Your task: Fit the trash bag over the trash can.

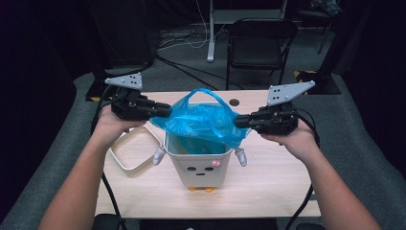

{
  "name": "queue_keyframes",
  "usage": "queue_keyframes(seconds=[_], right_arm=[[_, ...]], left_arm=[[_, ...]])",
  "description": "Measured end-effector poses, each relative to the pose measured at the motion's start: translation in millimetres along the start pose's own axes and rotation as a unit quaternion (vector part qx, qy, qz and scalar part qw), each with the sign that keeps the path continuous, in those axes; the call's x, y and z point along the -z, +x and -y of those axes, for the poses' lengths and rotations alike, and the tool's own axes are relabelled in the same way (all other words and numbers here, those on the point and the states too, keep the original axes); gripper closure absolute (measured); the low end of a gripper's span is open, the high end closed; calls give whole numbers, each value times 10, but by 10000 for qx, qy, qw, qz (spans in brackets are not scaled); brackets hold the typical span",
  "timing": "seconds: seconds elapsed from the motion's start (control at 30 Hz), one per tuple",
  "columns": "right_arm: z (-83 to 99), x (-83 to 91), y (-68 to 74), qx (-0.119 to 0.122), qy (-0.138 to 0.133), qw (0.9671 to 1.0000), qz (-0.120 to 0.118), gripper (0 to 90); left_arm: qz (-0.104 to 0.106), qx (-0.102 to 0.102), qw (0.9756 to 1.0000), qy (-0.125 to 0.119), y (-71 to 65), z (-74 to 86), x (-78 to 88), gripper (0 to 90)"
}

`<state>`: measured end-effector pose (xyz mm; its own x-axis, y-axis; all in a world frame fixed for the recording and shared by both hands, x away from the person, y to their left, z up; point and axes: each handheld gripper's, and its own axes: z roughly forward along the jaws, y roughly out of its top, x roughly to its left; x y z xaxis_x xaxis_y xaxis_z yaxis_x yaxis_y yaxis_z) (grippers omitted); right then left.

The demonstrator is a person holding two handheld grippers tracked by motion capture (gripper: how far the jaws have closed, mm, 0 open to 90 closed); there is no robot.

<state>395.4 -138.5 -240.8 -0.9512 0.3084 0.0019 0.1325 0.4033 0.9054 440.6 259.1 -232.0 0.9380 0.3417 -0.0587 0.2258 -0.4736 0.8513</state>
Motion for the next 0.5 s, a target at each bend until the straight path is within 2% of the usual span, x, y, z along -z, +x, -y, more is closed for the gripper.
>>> queue_keyframes(seconds=[0.07, 0.27, 0.3, 0.4, 0.5], right_arm=[[3, 3, -18, -10, 5, 10000, 24, 845], [-5, 11, -53, 10, 124, 9998, 174, 849], [-20, 14, -53, 58, 198, 9995, 259, 853], [-50, 24, -42, 111, 180, 9993, 297, 864], [-79, 37, -27, 156, 139, 9994, 270, 873]], left_arm=[[31, 0, 10000, 25, 7, -5, 4, 837], [56, -40, 9999, 155, 0, -28, 34, 868], [52, -63, 9998, 171, -17, -32, 52, 888], [38, -102, 9998, 193, -41, -36, 71, 892], [149, -151, 9997, 151, -106, -51, 108, 891]])
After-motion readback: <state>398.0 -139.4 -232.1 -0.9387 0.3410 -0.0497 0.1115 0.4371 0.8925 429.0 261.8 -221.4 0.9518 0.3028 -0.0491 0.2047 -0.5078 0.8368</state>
